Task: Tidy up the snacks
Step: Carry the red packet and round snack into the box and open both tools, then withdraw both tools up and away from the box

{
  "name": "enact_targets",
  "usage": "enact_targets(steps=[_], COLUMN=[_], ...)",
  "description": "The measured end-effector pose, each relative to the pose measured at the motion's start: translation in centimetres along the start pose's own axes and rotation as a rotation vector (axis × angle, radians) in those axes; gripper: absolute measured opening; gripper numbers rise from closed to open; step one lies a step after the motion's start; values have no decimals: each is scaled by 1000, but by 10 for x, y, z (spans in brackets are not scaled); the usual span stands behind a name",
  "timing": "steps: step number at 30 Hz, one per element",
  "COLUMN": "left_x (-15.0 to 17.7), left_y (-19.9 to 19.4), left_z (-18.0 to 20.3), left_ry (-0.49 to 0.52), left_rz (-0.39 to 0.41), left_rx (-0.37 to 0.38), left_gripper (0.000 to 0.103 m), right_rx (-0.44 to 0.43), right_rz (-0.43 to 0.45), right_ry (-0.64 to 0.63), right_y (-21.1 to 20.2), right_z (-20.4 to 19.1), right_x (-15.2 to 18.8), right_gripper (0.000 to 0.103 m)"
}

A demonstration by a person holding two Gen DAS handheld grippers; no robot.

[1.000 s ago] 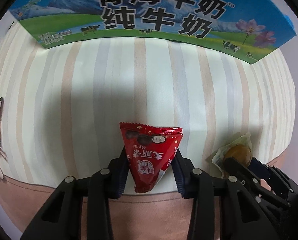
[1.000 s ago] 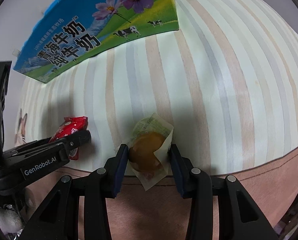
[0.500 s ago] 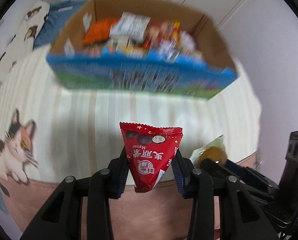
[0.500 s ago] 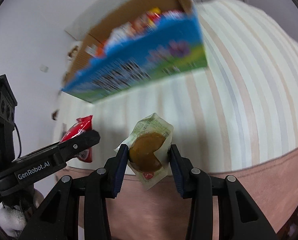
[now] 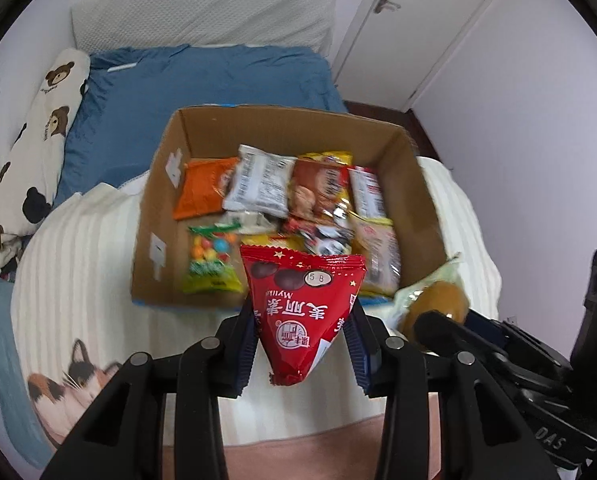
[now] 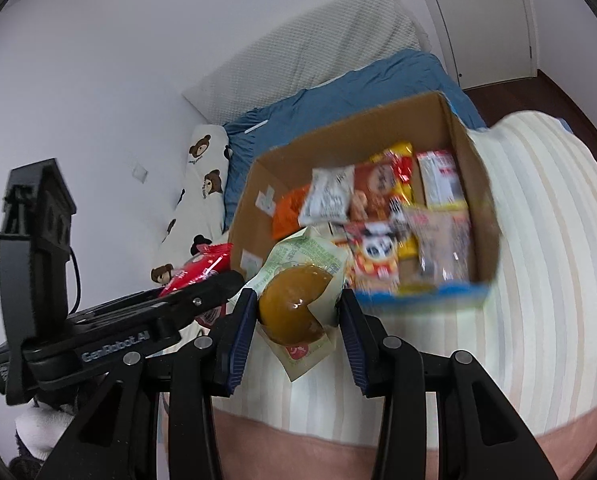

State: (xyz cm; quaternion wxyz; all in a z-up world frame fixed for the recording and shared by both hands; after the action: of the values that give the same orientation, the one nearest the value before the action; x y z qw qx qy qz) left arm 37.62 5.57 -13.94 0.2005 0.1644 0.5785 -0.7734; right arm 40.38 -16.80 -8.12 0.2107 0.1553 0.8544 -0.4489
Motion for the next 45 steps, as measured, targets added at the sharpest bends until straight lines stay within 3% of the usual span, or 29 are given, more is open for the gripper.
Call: enact_targets(steps=[8,15,16,17,18,19,20,21,29,36,45], left_x=[-46,-60,-60,-60,-60,-60,-60,-60,-54,-47,-36], left_y=[74,127,136,143,150,153,156,158,158,150,123], left_z=[-53,-85,-89,-93,-96,-97,-99,-98,-90,-79,-62], left_ry=[-49,-115,-130,-147,-150,-143,-136,-129,-106,-64,-51], left_rz=[-177,-316,-342,-363,-373,-373,-365,-360,-348,-317,-252], left_rx=[-59,-85,-90,-95,-104,-120,-140,-140,-159,-219,-207], left_gripper=[37,38,38,44,59,70,88,90,90,90,90], right_rx=[-11,4,24,45,56,71,96,114,277,337,357], right_rz=[-95,-192,-222,-260,-280,-291,-289,-284,-307,-289,-254], right_ry=[49,95,88,90,97,96,88,80,8,19,26], right_y=[76,146,156,167,174,181,184,185,179,162,135], right_z=[5,14,15,17,19,21,23,23,34,48,55], right_x=[-28,-38,-37,-37,-36,-37,-38,-39,-45,-48,-45], right_gripper=[45,45,50,63,72,84,85,85,92,92,92])
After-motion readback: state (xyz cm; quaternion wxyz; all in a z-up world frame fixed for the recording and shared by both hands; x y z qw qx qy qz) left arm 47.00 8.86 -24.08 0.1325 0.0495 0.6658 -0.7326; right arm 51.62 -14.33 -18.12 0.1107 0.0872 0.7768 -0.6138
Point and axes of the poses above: each gripper's, at about its wrist camera, not at the fingertips, and y roughly the way its jaws point, z to its right, x to its underside, the point moved 1 cm from there along y, roughly the way its jaws point, and after that the axes turned 9 degrees about z, right-handed, at the moved point
